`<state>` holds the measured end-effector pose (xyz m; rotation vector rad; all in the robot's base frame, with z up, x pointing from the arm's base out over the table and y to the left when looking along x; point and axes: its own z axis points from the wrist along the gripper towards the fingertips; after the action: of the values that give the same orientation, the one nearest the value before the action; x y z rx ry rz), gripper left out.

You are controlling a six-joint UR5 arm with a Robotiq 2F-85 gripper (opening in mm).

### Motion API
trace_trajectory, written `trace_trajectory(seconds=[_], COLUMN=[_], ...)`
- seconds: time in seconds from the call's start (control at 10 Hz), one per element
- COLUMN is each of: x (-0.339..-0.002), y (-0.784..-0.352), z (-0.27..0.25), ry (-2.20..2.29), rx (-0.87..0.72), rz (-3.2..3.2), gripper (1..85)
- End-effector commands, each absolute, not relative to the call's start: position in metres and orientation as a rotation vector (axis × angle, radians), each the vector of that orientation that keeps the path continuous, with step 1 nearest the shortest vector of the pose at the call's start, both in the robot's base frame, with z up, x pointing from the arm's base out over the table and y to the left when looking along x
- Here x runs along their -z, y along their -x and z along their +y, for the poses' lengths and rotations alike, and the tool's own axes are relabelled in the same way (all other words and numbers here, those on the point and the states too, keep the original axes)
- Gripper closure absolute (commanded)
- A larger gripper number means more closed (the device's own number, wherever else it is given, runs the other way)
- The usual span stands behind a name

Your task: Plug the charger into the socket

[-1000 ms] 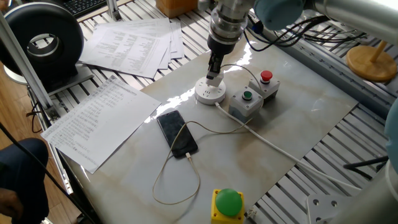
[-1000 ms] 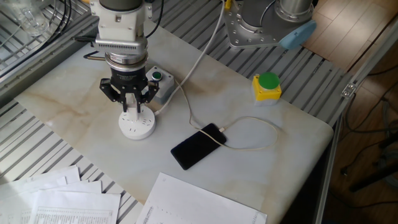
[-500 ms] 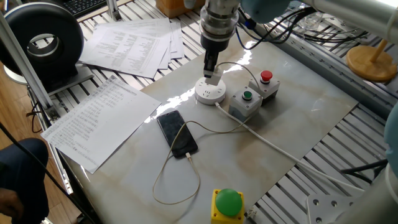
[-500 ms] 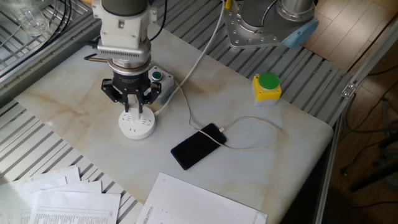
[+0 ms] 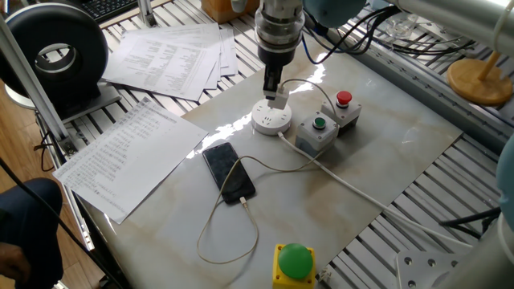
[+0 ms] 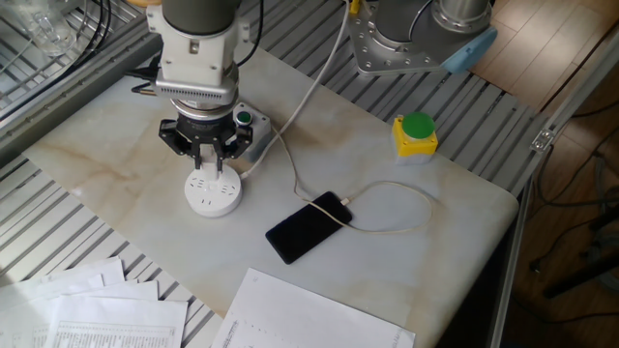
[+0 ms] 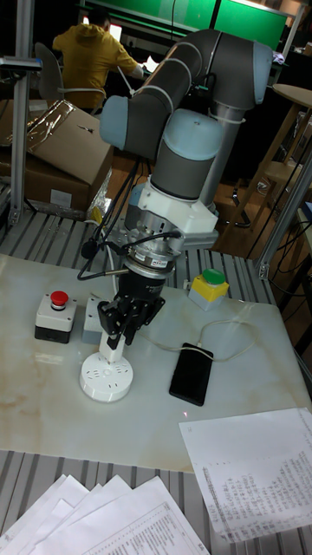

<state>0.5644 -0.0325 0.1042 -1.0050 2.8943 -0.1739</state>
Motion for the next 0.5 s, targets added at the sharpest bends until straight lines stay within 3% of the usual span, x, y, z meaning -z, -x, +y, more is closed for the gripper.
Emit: trace_trajectory(seconds=[0.0, 0.4], x=[-0.1066, -0.1072], y=[-0.5576, -0.5588], z=[-0.0237, -0.032], ry=[0.993, 1.035], rx=[0.115, 0.166], rz=[2.915, 2.906], gripper=[84.7, 84.7])
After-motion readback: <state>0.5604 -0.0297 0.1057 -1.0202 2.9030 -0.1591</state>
